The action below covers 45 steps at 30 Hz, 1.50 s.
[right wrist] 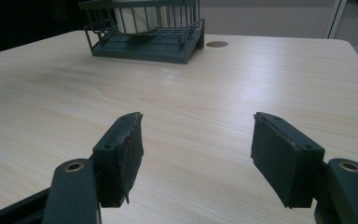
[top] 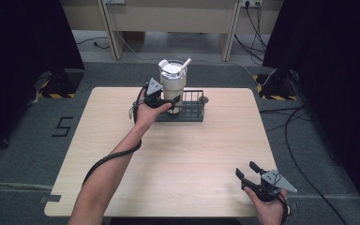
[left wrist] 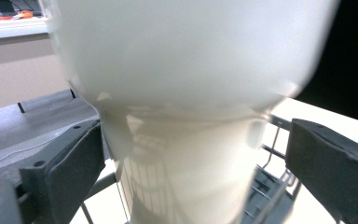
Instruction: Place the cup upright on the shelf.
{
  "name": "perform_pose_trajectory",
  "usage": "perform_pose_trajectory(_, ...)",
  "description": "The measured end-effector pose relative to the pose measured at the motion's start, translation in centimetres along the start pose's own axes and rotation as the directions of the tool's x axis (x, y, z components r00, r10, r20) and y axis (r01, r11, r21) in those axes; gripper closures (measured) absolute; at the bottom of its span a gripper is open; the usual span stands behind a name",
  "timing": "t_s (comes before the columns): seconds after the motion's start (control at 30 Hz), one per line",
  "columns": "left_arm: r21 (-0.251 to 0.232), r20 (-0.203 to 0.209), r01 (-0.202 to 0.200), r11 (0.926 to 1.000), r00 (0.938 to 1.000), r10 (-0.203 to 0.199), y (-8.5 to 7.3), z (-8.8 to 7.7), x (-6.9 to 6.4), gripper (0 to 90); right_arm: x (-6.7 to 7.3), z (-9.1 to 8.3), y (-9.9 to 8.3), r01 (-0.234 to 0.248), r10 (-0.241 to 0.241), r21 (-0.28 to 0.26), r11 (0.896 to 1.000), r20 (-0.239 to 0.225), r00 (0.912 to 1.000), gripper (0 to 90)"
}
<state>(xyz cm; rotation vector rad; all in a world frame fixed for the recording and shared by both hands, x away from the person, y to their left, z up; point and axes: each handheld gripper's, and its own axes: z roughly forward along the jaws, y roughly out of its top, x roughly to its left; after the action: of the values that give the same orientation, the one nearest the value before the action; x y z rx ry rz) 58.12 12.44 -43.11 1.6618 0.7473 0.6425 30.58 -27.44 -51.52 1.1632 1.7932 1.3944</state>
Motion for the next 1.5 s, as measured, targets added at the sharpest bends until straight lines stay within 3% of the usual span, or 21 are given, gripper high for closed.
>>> perform_pose_trajectory(0.17,0.006,0.034,-0.028,0.9996,0.9991,0.027,-0.1,-1.7,-0.3,7.6,0.0,0.2,0.0,0.007,-0.007,0.001,1.0,-0.001,1.0,34.5)
perform_pose_trajectory(0.27,0.006,0.052,-0.047,0.9989,0.9975,0.047,-0.3,-2.5,-0.6,14.5,0.1,0.3,0.1,0.005,-0.005,0.005,1.0,-0.004,1.0,34.4)
perform_pose_trajectory(0.4,0.005,0.062,-0.052,0.9986,0.9967,0.052,-0.5,-3.5,-0.9,14.5,0.2,0.4,0.1,0.006,-0.006,0.005,1.0,-0.004,1.0,34.5)
perform_pose_trajectory(0.7,-0.016,0.056,-0.026,0.9995,0.9981,0.027,-1.3,-6.1,-1.1,14.6,0.2,0.5,0.1,0.012,-0.012,0.004,1.0,-0.006,0.9999,34.5)
perform_pose_trajectory(1.1,-0.029,0.052,-0.033,0.999,0.9981,0.035,-2.6,-10.7,-1.5,14.6,0.1,0.5,0.1,0.005,-0.005,0.002,1.0,-0.001,1.0,34.6)
perform_pose_trajectory(1.5,-0.016,0.027,-0.039,0.9991,0.9989,0.04,-5.6,-16.6,-1.5,14.6,0.2,0.3,0.0,0.0,0.0,0.004,1.0,0.007,1.0,34.6)
